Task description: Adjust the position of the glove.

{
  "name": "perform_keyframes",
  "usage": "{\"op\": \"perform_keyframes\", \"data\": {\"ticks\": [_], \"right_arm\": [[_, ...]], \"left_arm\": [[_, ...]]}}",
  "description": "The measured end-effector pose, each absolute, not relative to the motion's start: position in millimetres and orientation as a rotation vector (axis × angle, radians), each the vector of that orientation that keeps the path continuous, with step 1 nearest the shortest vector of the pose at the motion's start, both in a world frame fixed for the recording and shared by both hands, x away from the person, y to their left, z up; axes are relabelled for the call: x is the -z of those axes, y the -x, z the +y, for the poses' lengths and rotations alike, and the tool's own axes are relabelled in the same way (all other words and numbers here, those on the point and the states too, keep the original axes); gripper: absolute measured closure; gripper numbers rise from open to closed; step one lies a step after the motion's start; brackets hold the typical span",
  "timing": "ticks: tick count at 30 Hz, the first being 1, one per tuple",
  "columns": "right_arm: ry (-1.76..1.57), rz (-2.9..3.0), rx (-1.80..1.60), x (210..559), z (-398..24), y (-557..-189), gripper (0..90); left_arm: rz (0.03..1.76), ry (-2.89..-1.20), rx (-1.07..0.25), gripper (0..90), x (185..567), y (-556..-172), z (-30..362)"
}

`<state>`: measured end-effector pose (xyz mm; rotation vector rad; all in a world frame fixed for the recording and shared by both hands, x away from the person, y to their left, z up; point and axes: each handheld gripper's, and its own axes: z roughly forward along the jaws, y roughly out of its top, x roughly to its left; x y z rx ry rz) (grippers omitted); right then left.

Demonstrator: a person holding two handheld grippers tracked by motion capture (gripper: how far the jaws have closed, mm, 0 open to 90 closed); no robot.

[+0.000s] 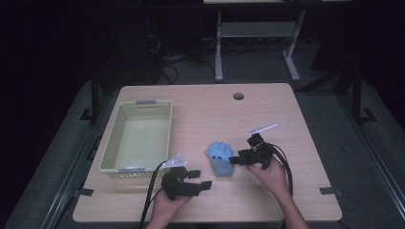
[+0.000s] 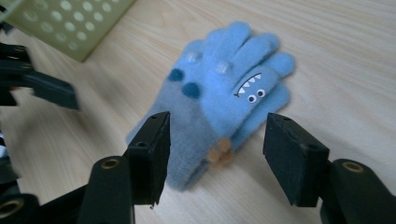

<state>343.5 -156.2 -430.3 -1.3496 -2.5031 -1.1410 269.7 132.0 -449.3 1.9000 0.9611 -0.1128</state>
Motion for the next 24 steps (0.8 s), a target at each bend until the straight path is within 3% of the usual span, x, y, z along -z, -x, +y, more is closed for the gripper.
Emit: {"op": "perform_keyframes", "data": {"ticks": [6, 9, 24], "right_arm": [[1.385, -2.459, 1.132, 439, -156, -343, 47.4], [1.401, -2.421, 1.141, 441, -156, -344, 48.8], [1.454, -2.29, 1.161, 464, -159, -351, 48.6]], "left_arm": [[1.124, -1.834, 0.187, 29.4, 455, -290, 125], [1.151, -1.82, 0.222, 35.5, 456, -298, 123], [1.263, -1.802, 0.217, 42.4, 462, -320, 107]]}}
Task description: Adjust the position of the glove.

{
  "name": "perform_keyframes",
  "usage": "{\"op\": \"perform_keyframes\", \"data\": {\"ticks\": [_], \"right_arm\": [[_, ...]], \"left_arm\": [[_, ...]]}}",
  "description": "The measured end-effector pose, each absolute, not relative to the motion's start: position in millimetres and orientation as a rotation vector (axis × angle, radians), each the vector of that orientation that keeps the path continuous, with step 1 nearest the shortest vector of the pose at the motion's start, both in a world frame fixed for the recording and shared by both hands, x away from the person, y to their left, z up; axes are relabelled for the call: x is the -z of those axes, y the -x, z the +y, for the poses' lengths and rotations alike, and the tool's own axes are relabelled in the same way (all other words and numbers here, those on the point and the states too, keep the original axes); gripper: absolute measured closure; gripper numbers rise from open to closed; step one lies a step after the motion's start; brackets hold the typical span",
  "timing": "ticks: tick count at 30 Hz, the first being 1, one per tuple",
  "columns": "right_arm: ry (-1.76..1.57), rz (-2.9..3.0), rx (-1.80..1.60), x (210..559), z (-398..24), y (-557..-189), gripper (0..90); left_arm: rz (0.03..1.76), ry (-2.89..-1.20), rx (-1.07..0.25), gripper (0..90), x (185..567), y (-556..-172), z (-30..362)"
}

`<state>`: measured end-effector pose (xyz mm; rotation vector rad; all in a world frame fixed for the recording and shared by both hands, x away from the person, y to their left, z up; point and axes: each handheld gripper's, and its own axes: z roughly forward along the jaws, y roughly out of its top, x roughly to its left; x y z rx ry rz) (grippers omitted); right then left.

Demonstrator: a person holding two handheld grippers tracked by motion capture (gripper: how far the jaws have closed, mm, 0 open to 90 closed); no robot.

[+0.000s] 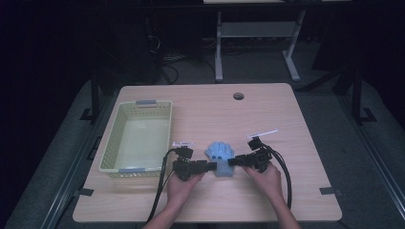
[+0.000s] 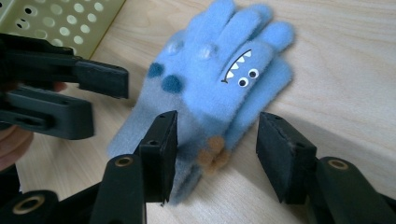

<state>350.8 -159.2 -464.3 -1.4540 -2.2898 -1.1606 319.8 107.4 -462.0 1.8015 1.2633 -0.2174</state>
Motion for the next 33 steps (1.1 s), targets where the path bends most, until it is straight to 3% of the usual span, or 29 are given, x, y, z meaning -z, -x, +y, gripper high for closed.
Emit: {"op": "perform_keyframes", "data": {"ticks": [7, 13, 22, 33], "right_arm": [[1.469, -2.249, 1.16, 468, -158, -352, 50.6], [1.476, -2.227, 1.191, 472, -157, -350, 55.8], [1.477, -2.235, 1.205, 473, -154, -347, 60.6], [1.482, -2.224, 1.213, 475, -148, -346, 69.1]], "left_arm": [[1.29, -1.808, 0.229, 44.2, 467, -327, 100], [1.296, -1.79, 0.266, 53.3, 471, -331, 100], [1.287, -1.805, 0.296, 59.1, 474, -334, 96], [1.278, -1.811, 0.313, 62.3, 476, -338, 90]]}}
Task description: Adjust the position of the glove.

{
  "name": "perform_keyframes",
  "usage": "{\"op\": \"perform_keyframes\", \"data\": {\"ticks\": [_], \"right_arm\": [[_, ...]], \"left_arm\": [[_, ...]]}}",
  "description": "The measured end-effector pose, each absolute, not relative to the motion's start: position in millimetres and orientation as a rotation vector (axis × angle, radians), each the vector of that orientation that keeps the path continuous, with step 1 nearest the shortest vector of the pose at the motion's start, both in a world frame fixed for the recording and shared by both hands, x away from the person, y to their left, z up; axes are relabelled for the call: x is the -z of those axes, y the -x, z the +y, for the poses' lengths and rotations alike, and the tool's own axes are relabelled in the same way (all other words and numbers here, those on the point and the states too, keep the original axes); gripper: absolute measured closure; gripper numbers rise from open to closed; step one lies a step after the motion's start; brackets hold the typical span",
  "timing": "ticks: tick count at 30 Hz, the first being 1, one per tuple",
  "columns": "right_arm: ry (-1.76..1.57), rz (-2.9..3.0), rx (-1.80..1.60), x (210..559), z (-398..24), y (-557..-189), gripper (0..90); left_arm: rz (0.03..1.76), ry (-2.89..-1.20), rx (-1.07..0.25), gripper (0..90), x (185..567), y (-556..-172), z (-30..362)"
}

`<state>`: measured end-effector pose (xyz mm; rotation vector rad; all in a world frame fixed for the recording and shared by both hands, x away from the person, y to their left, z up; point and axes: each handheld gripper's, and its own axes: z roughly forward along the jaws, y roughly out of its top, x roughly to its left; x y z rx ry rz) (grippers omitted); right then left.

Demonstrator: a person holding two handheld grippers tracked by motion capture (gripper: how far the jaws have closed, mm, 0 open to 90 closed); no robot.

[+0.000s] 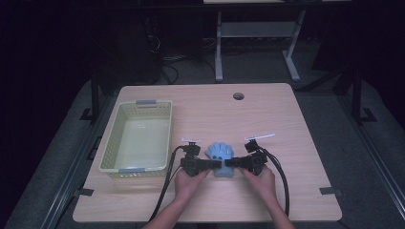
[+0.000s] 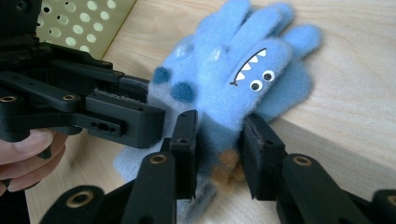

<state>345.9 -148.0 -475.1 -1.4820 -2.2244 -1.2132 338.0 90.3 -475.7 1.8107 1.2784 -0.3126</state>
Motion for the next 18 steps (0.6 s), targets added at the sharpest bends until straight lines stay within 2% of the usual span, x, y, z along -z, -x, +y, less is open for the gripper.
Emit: {"op": "perform_keyframes", "data": {"ticks": [11, 18], "right_arm": [[1.476, -2.235, 1.208, 475.2, -144.4, -344.5, 75.7], [1.457, -2.246, 1.224, 472.5, -145.0, -342.8, 77.0]], "left_arm": [[1.276, -1.802, 0.316, 76.1, 477.2, -339.5, 87.9], [1.252, -1.821, 0.3, 77.1, 472.0, -339.3, 87.4]]}}
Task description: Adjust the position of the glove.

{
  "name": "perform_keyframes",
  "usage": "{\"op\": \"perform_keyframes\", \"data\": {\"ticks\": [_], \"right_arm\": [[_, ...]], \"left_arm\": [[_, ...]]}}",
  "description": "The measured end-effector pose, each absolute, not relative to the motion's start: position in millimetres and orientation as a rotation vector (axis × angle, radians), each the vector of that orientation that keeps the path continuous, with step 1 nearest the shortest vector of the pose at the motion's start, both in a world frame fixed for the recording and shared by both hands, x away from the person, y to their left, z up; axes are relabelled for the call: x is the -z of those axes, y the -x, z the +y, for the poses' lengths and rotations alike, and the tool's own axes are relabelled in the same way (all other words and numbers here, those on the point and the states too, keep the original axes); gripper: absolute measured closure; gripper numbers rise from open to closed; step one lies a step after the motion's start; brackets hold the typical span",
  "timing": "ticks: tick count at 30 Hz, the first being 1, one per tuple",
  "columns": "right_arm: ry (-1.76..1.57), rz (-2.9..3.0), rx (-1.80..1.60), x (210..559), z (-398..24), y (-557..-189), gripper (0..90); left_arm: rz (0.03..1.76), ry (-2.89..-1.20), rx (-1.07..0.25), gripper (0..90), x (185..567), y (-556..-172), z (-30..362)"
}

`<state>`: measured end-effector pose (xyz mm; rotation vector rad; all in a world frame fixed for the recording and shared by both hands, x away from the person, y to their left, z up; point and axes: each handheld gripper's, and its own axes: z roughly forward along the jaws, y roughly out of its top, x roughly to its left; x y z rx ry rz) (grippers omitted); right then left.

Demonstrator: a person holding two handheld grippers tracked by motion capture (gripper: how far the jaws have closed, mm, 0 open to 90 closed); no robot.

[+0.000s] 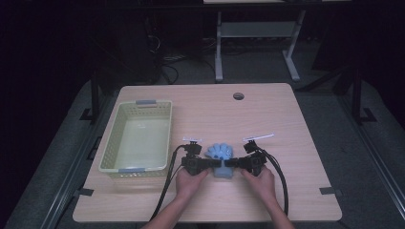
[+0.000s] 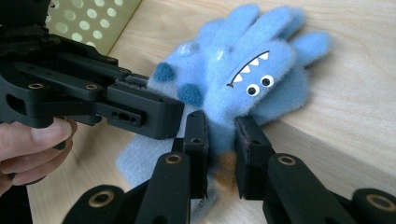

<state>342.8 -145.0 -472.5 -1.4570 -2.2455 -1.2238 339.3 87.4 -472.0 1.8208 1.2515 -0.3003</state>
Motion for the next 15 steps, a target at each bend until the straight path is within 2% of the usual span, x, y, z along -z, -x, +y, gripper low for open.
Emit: {"op": "perform_keyframes", "data": {"ticks": [15], "right_arm": [[1.44, -2.221, 1.323, 450, -143, -332, 78.2]], "left_arm": [[1.176, -1.82, 0.272, 77.0, 444, -337, 96]]}}
